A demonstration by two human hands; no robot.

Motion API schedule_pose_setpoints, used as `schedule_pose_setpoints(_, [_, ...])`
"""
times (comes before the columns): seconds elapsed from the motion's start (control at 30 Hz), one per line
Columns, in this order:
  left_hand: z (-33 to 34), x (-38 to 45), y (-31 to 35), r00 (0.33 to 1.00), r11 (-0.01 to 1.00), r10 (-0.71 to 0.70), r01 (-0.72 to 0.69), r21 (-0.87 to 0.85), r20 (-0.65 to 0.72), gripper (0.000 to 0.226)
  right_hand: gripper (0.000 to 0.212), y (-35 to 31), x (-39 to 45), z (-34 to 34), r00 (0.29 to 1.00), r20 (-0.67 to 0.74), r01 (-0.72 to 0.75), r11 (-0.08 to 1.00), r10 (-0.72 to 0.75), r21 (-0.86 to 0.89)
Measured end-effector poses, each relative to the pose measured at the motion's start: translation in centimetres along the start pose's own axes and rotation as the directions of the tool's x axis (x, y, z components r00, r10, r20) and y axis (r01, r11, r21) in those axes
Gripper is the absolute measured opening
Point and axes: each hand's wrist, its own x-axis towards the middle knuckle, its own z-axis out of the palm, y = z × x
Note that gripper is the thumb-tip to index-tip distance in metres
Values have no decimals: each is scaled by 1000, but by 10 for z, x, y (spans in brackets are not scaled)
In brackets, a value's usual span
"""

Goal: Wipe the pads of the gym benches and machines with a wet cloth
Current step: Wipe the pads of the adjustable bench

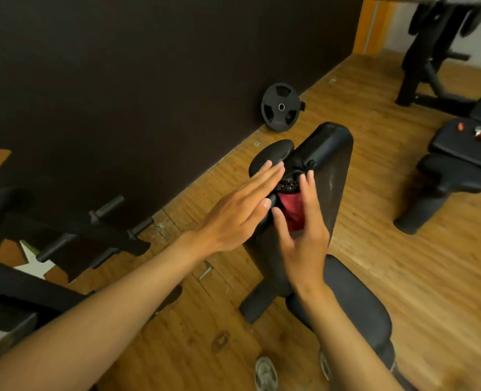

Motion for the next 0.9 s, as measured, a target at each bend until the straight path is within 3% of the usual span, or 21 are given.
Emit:
schedule_pose_setpoints(0.2, [-1, 3, -7, 998, 996, 52, -51, -72, 17, 55, 40, 7, -12, 28, 983, -184, -16, 1000, 17, 6])
schedule_pose_setpoints(0.4, [0, 2, -6, 999, 991, 49, -45, -125, 23, 57, 44, 17, -82, 51, 978, -83, 192, 981, -193, -27])
schedule_pose_setpoints(0.53, [-3, 2, -2, 997, 999, 30, -33, 35, 75, 53, 37, 39, -51, 45, 961, -86, 264, 964, -264, -10])
schedule_pose_setpoints(0.6, [-6, 4, 2, 994, 993, 24, -36, 113, 104, 52, 38, 55, -30, 37, 967, -141, 218, 976, -213, 17])
schedule_pose_setpoints(0.73, [-9, 14, 12, 992, 976, 9, -36, 215, 127, 51, 42, 51, -8, 41, 947, -308, -49, 986, 97, 161])
schedule_pose_setpoints(0.8, [-8, 21, 19, 990, 976, 14, -44, 215, 140, 51, 42, 31, -36, 55, 955, -292, 3, 987, 45, 161])
schedule_pose_setpoints(0.9, [-4, 31, 26, 984, 980, 0, -36, 197, 180, 52, 40, 16, -79, 64, 959, -233, 185, 978, -159, 94])
